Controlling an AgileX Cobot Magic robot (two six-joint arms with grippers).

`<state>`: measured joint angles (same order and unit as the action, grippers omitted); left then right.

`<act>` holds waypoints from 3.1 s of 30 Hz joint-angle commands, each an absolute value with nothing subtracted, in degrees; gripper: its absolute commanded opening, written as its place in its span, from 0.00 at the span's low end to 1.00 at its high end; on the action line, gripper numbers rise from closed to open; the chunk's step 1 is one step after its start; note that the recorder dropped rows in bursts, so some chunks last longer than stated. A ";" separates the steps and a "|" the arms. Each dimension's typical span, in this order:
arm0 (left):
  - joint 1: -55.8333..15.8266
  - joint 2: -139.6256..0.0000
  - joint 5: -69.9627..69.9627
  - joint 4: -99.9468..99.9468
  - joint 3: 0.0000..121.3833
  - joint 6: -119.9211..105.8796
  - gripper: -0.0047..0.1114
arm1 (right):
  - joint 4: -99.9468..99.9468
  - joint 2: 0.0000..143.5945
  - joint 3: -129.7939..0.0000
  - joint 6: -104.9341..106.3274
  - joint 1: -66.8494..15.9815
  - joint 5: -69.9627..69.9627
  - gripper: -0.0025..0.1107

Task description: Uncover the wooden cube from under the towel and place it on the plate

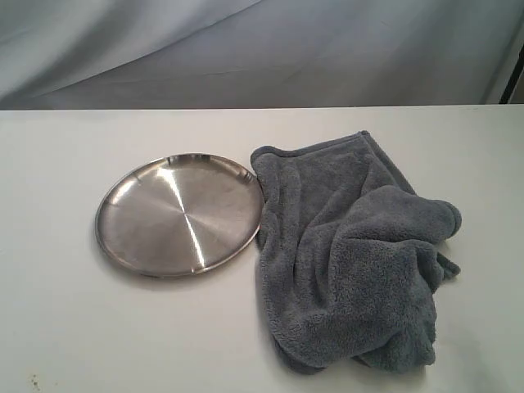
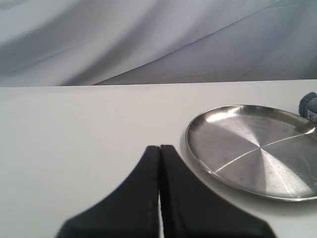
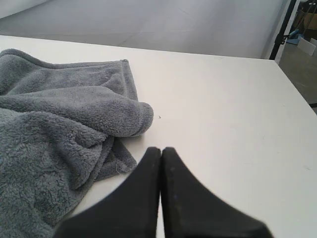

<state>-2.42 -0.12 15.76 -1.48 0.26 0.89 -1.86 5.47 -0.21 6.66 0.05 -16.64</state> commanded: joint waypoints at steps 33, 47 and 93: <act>-2.28 0.00 15.25 -1.48 0.00 1.32 0.04 | -12.53 5.75 0.00 3.01 0.51 11.32 0.02; -2.28 0.00 15.25 -1.48 0.00 1.32 0.04 | 1.76 5.75 -6.23 -18.59 0.51 28.34 0.02; -2.28 0.00 15.25 -1.48 0.00 1.32 0.04 | -21.04 85.81 -54.11 24.19 -36.04 -36.93 0.02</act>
